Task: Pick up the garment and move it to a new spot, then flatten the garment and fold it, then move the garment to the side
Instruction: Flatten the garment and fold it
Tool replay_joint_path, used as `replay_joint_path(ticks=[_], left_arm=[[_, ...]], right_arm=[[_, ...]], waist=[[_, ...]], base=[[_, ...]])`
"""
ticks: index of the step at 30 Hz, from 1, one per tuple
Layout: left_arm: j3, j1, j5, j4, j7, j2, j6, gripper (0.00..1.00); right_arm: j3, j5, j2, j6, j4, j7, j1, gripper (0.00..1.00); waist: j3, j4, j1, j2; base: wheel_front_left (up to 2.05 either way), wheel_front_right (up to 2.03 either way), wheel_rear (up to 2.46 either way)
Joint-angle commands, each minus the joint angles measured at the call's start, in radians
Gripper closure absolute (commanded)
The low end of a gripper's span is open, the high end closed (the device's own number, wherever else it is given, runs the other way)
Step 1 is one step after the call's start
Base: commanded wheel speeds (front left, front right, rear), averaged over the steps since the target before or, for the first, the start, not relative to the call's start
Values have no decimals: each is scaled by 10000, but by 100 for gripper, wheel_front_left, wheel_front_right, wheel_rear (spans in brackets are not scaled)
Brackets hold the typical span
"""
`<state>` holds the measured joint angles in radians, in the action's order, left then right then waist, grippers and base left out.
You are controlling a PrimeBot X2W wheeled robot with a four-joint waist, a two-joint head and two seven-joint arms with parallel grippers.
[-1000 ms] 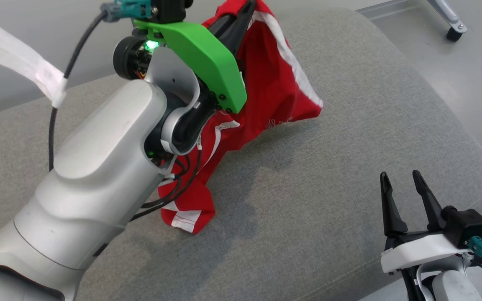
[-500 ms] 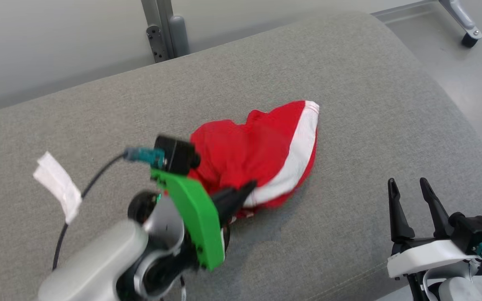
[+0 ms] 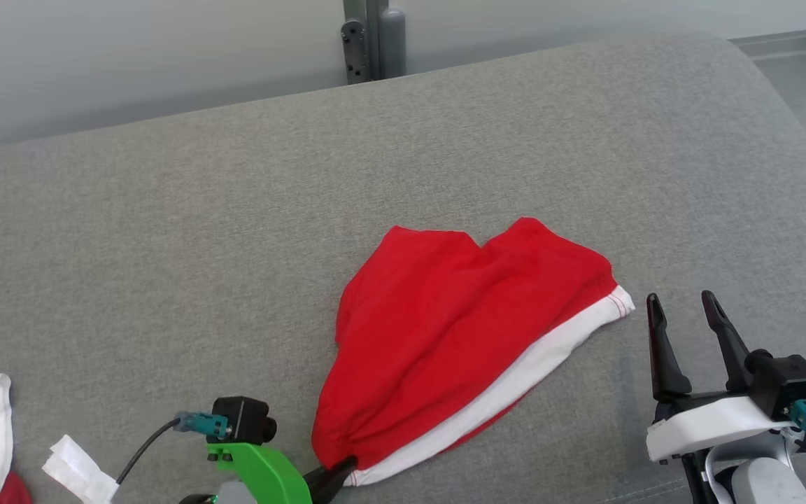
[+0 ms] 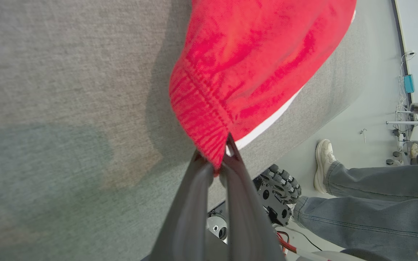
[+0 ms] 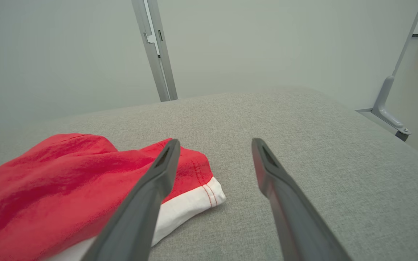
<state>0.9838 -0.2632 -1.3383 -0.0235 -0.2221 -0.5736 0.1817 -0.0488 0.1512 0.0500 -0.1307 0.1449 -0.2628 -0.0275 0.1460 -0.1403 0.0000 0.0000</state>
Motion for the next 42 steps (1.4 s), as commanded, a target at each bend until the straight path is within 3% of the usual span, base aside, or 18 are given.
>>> replay_joint_path(ticks=[1, 5, 10, 11, 14, 15, 16, 23, 29, 34, 40, 42], left_arm=[[-114, 63, 20, 336, 217, 109, -97, 100], [-260, -178, -64, 1261, 489, 489, -450, 100], [-419, -477, -232, 1962, 356, 475, -926, 100], [-441, -531, -260, 2057, 317, 447, -1027, 98], [-579, -673, -229, 2312, 377, 261, -1218, 79], [-644, -688, -215, 2398, 447, 231, -1232, 60], [-688, -706, -180, 2469, 531, 202, -1253, 0], [-722, -402, 136, 2389, 1018, -73, -1423, 0], [-789, -30, 1384, 1797, 2543, -467, -624, 0], [-1109, 269, 2300, 1255, 4087, -668, 328, 0], [-2610, 838, 3469, 941, 4881, -347, 983, 0], [-3503, 1165, 4067, 801, 4875, 50, 1002, 0]], right_arm=[[22, -126, 14, -1, 6, -31, -110, 0], [-1, -299, 14, -1, -5, -31, -33, 0], [-47, -471, 17, -1, 3, -31, -43, 0], [-56, -495, 17, -1, 1, -31, -55, 0], [-67, -519, 15, -1, -34, -31, -13, 0], [-68, -529, 17, -1, -39, -31, 25, 0], [-67, -538, 15, -1, -41, -31, 62, 0], [-87, -576, 17, -1, -117, -31, 245, 0], [-360, -726, 177, -1, -575, -31, 430, 0], [-519, -924, 638, -1, -1089, -31, 689, 0], [-572, -1046, 1166, -1, -1501, -31, 925, 0], [-629, -1019, 1229, -1, -1515, -31, 974, 0]], waist=[[68, 514, 0, 0], [59, 879, 0, 0], [7, 1077, 0, 0], [-7, 1102, 0, 0], [-59, 1163, 0, 0], [-88, 1181, 0, 0], [-115, 1194, 0, 0], [-375, 1227, 0, 0], [-586, 1240, 0, 0], [-881, 1420, 0, 0], [-1131, 1616, 0, 0], [-1212, 1705, 0, 0]], base=[[0, 0, 0], [0, 0, 0], [0, 0, 0], [0, 0, 0], [0, 0, 0], [0, 0, 0], [0, 0, 0], [0, 0, 0], [0, 0, 0], [0, 0, 0], [0, 0, 0], [0, 0, 0]])
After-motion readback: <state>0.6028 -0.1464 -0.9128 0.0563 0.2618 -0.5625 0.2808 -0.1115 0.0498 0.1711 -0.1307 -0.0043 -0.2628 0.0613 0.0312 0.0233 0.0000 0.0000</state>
